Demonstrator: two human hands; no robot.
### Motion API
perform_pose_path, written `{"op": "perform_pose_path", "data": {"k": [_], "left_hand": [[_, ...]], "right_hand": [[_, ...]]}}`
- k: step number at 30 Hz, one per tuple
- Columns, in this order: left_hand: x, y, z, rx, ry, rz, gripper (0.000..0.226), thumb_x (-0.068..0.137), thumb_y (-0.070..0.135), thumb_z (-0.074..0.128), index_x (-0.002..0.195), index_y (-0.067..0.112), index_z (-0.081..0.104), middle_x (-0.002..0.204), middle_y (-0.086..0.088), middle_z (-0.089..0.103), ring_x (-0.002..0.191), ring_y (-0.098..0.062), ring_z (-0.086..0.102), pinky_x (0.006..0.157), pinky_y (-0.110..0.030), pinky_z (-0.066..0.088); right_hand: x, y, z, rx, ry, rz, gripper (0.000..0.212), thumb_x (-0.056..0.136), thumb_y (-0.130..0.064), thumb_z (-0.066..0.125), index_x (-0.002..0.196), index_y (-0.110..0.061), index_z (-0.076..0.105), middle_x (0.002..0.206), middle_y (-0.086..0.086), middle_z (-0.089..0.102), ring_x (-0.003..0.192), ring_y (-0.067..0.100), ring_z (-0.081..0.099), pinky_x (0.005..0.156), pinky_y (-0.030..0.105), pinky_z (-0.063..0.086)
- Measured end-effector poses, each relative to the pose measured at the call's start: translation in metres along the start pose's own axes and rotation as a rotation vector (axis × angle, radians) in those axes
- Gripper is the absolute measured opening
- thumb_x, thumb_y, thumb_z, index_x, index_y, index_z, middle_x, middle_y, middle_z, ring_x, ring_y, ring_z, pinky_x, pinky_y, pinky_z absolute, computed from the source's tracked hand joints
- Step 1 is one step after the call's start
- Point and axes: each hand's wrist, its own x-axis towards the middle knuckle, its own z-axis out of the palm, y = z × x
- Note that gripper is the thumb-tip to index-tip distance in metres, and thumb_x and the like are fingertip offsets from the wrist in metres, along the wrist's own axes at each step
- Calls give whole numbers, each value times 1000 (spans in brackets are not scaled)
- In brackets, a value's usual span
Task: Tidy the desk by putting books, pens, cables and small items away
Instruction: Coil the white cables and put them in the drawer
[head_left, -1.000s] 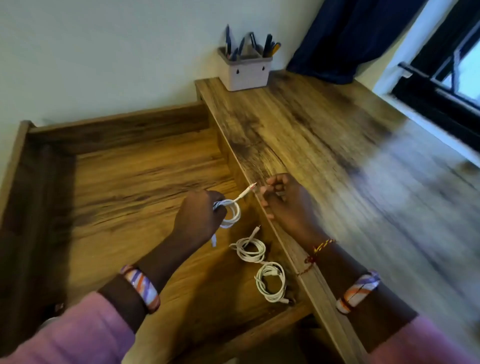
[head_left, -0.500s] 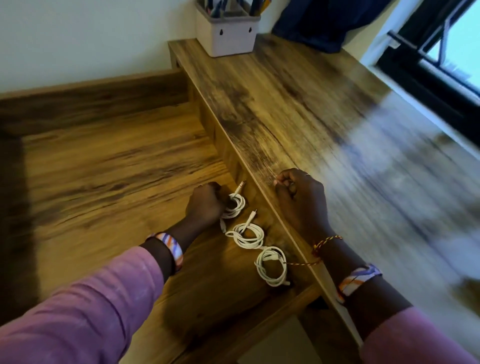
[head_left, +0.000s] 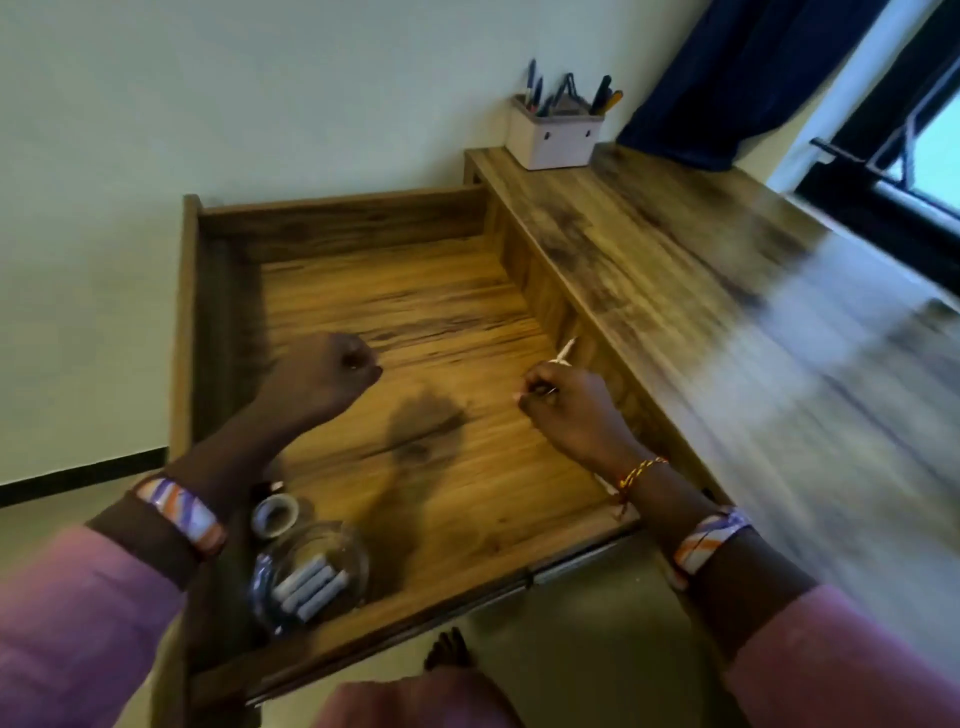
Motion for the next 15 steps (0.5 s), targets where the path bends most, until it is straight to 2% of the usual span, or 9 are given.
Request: {"op": "perform_pose_path", "data": {"k": [2,3,5,7,9,10,11,13,15], "left_hand": [[-34,-23,-20,81,70,-37,20,84,23,63,92,6,71,102,-13,70,98,-30,63,80,-34,44],[-52,-36,-27,132,80,-70,28,83,28,63,96,5,70,108,-17,68,102,-34,61,83,-35,44],[-82,-55,-35,248,58,-201,50,78,40,62,112,3,62,123,-23,58,117,-40,50,95,-40,40],[-110,-70,-38,359,26,-334,72,75,45,66,132,7,43,143,-20,38,133,-40,30,105,-47,32],[-131,-83,-36,281,30,-429,92,76,39,71,143,3,20,149,-21,24,137,-41,22,106,-50,28],[-137,-88,-34,180,33,-453,94,78,34,71,143,-1,13,146,-24,27,134,-42,27,104,-49,31],[-143,-90,-31,46,36,-477,90,81,30,68,142,-4,12,141,-27,35,129,-42,35,99,-46,36],[-150,-92,-22,-155,15,-496,67,89,23,59,136,-7,22,125,-28,51,114,-40,51,84,-39,42],[-153,-91,-13,-151,17,-463,45,94,22,47,127,-5,34,114,-28,58,104,-41,56,75,-37,42]], "right_hand": [[-25,-34,24,-2,-116,-94,5,84,-8,63,85,-7,68,80,-2,64,74,7,57,63,4,37],[-38,-48,37,-6,-177,-116,7,85,-11,62,86,-8,68,81,-2,65,74,4,57,64,3,37],[-62,-72,64,6,-283,-155,9,86,-15,62,89,-10,69,86,1,68,78,6,60,71,13,44],[-87,-97,90,3,-362,-193,13,86,-19,62,93,-10,69,94,5,70,85,13,63,76,29,49],[-109,-121,111,-31,-407,-237,20,86,-26,62,100,-13,68,99,5,70,90,16,62,73,29,48],[-119,-128,121,-78,-410,-266,23,87,-31,60,102,-15,67,101,4,69,93,17,61,73,26,44],[-128,-135,130,-145,-402,-299,27,87,-36,58,103,-16,66,104,4,67,98,18,58,77,25,39],[-140,-140,145,-291,-376,-334,35,87,-46,54,106,-19,65,111,5,64,109,21,51,95,31,35],[-144,-139,153,-363,-345,-322,36,86,-49,53,109,-24,66,114,4,63,114,22,47,105,37,31]]}}
